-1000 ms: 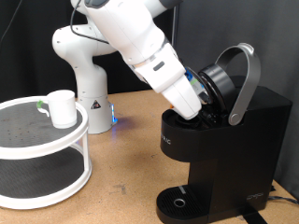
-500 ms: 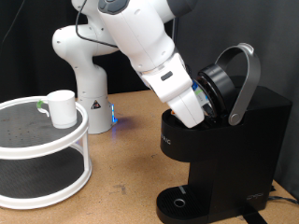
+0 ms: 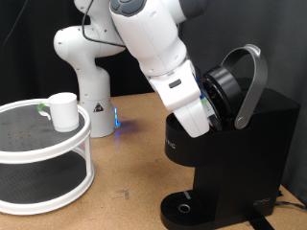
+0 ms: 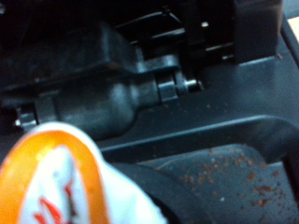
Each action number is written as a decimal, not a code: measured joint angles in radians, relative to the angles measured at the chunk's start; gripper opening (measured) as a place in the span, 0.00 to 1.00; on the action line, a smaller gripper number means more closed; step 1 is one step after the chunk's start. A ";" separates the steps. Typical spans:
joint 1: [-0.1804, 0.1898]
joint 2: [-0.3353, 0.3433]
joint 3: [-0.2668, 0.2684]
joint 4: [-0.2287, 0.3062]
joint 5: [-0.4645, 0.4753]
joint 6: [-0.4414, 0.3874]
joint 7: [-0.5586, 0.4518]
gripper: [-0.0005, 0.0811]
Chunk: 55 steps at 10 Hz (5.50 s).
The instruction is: Make a cup of coffee with the keurig machine
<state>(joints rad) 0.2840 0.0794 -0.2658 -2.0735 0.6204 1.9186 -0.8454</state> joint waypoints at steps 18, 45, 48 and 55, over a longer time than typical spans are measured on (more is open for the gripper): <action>-0.001 -0.072 0.004 -0.003 0.005 -0.144 -0.113 0.99; 0.000 -0.112 0.018 -0.106 0.049 -0.021 -0.158 0.99; 0.000 -0.111 0.018 -0.106 0.049 -0.013 -0.149 0.99; 0.000 -0.102 0.021 -0.116 0.062 0.076 -0.127 0.99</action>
<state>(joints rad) 0.2837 -0.0225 -0.2444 -2.1899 0.6829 1.9942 -0.9719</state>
